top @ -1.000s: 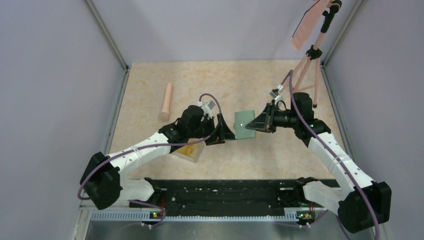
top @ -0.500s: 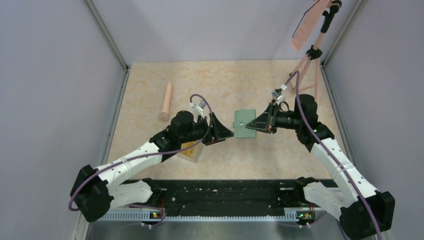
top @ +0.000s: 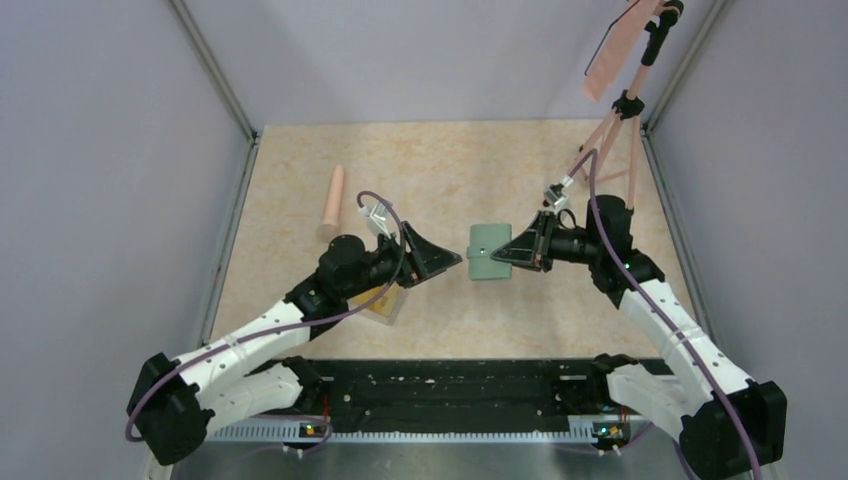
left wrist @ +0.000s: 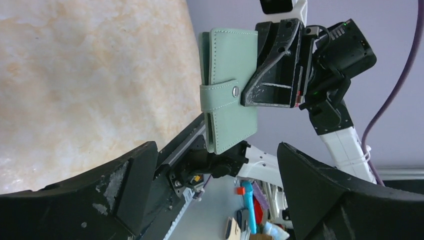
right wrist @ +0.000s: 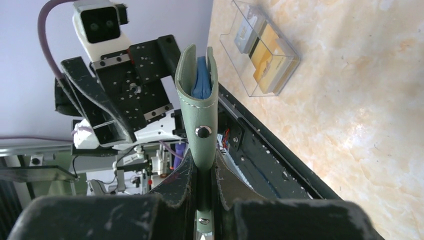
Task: Put the credit cards into the card holder
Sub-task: Open the card holder.
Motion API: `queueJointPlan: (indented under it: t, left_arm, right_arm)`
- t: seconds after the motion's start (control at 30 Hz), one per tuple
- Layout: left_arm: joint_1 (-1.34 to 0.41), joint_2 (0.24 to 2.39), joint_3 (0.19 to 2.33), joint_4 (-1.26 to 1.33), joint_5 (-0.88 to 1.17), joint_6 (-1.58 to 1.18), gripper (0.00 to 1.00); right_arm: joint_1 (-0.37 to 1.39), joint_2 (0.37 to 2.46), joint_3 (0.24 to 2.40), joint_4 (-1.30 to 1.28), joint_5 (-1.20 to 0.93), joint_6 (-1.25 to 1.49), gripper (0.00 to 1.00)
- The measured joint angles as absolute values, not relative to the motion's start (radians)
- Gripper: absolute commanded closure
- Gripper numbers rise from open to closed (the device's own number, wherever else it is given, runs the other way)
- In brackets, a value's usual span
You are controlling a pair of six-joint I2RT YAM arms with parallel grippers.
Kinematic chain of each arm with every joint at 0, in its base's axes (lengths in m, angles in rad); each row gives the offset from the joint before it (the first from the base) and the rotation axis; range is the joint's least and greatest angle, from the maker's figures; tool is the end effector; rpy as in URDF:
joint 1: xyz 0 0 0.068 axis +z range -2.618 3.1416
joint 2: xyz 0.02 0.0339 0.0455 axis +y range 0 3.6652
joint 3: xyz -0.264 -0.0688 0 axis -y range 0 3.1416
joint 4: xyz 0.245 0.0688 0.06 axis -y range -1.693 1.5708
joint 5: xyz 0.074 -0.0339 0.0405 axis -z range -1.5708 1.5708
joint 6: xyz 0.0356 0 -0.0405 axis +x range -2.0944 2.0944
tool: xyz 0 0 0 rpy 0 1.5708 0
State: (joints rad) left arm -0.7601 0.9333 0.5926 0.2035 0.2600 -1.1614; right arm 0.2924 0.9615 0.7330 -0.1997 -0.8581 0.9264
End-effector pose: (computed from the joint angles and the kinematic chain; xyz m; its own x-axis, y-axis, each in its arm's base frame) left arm 0.1540 -0.1591 0.2855 -0.8196 -0.4441 -0.3621 0.2476 0.2954 -0.9227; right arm 0.1930 0.0862 0.2925 -0.9164 0.2700 -0.2953 -0.1913 0.3526 0.9160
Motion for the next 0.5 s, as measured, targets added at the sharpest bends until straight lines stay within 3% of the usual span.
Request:
queueJointPlan:
  t: [0.17, 0.3, 0.47, 0.5]
  left_arm:
    - [-0.762, 1.077, 0.626, 0.316, 0.358, -1.183, 0.12]
    - [-0.767, 1.203, 0.649, 0.415, 0.421, -1.221, 0.27]
    - [-0.779, 1.278, 0.684, 0.493, 0.476, -1.253, 0.73]
    - [-0.780, 1.279, 0.689, 0.509, 0.483, -1.256, 0.86]
  right_arm:
    - [0.292, 0.961, 0.706, -0.121, -0.895, 0.973, 1.00]
    - [0.292, 0.961, 0.694, -0.074, -0.924, 1.008, 1.00]
    - [0.292, 0.961, 0.694, -0.044, -0.934, 1.026, 1.00]
    - [0.292, 0.961, 0.694, -0.043, -0.934, 1.027, 0.95]
